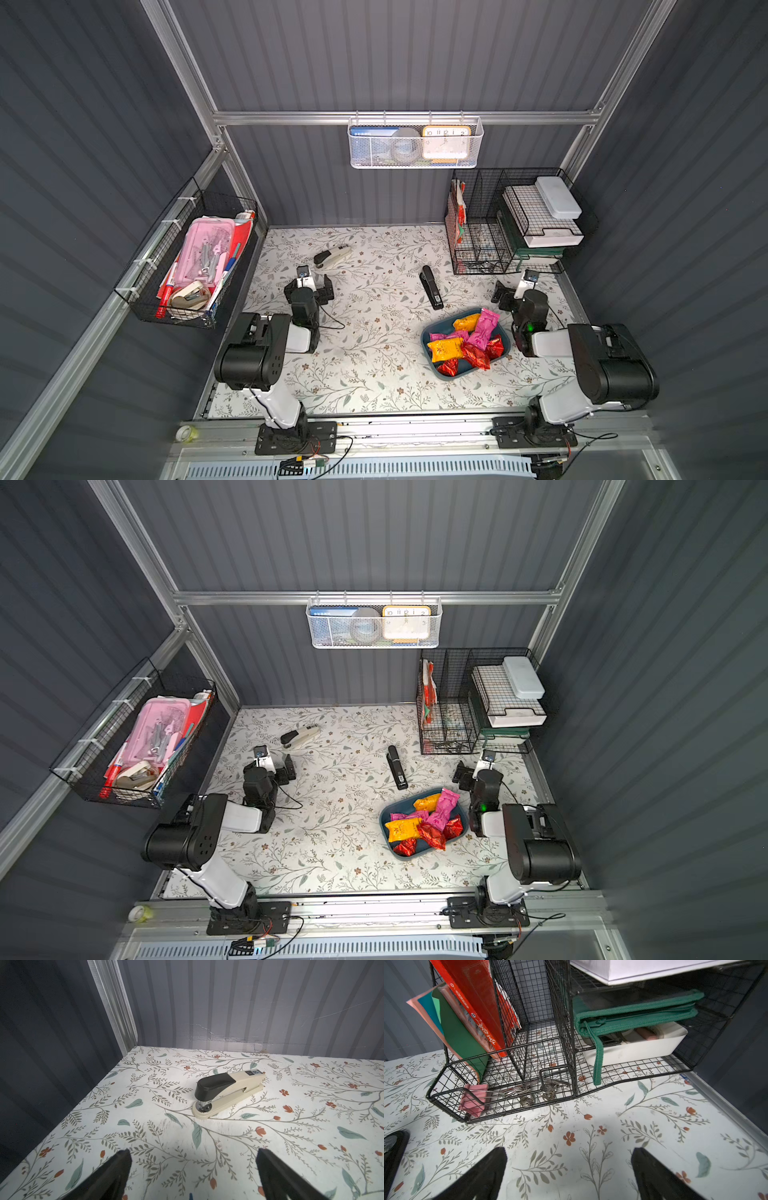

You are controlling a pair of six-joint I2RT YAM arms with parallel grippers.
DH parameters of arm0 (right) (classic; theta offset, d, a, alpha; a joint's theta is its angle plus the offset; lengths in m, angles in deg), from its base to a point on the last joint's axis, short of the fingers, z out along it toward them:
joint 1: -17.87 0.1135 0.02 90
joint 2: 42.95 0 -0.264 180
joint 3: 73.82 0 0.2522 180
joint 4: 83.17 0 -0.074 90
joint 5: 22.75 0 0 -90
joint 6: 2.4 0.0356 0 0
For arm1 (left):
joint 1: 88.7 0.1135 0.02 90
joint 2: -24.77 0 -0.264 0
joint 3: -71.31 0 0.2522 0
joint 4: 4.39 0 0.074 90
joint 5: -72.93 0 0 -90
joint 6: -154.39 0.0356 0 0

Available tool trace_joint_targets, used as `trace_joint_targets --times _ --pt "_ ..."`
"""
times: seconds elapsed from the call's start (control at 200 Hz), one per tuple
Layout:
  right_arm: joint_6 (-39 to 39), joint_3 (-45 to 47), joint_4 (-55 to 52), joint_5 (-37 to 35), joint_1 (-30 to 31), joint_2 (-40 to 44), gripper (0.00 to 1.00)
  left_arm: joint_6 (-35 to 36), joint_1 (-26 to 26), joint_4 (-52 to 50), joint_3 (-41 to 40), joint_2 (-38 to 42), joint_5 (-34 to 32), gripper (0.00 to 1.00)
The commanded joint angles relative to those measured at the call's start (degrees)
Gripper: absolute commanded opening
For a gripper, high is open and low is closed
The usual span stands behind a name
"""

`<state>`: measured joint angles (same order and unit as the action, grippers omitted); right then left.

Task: Take the tea bags out of the storage box
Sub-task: Pick up the storage box at the center of the board.

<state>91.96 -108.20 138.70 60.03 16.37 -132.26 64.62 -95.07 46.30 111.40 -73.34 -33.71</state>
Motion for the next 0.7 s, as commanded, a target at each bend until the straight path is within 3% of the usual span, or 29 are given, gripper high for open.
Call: trace_joint_targets --times 0.0,0.41,0.54,0.695 --pt "-0.41 -0.38 0.07 0.36 0.32 -0.35 0.99 0.72 0.13 0.86 0.9 0.39 0.32 0.99" --pt "-0.38 0.44 1.28 0.21 0.4 0.35 0.99 0.73 0.13 1.54 0.64 0.63 0.45 0.99" --pt "-1.29 3.51 -1.21 -0.52 0.98 10.78 0.99 0.48 0.13 -10.66 4.81 5.57 -0.26 0.99" --pt "0.81 2.12 -21.38 -1.39 0.97 27.65 0.99 0.78 0.13 -13.1 4.22 12.04 0.81 0.99"
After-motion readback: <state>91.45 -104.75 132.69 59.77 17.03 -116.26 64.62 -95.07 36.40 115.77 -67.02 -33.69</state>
